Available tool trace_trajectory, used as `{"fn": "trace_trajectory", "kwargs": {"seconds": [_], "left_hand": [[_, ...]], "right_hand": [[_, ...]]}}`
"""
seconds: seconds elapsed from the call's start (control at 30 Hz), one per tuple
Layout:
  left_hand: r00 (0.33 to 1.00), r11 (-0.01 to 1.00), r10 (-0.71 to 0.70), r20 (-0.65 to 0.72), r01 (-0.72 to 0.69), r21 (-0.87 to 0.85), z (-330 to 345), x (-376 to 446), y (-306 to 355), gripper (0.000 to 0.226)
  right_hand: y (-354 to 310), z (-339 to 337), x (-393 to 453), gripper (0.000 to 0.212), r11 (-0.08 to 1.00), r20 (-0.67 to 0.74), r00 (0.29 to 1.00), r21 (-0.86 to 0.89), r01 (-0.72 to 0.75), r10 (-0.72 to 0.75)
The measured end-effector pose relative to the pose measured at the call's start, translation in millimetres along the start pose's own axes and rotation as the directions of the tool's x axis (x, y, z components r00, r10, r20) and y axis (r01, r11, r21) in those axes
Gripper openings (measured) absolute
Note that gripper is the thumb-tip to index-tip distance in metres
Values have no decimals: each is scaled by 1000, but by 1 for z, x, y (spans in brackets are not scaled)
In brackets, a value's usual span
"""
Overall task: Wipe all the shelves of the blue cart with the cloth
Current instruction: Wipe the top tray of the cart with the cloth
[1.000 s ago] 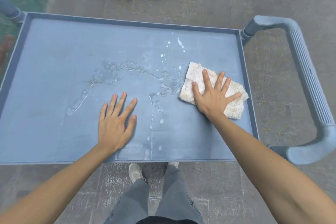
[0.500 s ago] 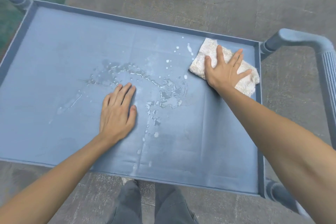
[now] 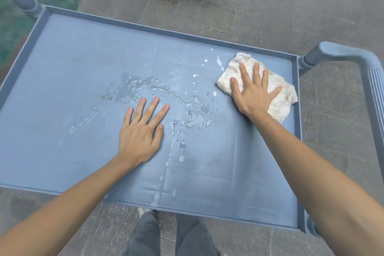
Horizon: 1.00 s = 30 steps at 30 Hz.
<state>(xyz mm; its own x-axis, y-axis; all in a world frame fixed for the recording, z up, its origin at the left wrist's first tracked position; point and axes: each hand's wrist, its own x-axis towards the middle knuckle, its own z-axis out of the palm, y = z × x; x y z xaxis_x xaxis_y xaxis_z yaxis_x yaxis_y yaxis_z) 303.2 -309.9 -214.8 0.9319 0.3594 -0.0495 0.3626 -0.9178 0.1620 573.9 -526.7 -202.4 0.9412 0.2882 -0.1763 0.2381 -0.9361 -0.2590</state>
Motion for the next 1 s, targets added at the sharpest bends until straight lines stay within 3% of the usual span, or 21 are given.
{"fn": "trace_trajectory", "kwargs": {"seconds": [0.43, 0.83, 1.0], "left_hand": [[1000, 999, -5, -25, 4, -43, 1, -1, 1, 57], [1000, 998, 1, -17, -2, -65, 0, 0, 0, 57], [999, 998, 48, -3, -48, -29, 3, -1, -3, 58]], "right_hand": [[25, 28, -171, 59, 982, 24, 984, -66, 175, -174], [51, 32, -290, 59, 982, 16, 984, -57, -179, 180], [48, 33, -282, 63, 980, 13, 982, -59, -187, 189]]}}
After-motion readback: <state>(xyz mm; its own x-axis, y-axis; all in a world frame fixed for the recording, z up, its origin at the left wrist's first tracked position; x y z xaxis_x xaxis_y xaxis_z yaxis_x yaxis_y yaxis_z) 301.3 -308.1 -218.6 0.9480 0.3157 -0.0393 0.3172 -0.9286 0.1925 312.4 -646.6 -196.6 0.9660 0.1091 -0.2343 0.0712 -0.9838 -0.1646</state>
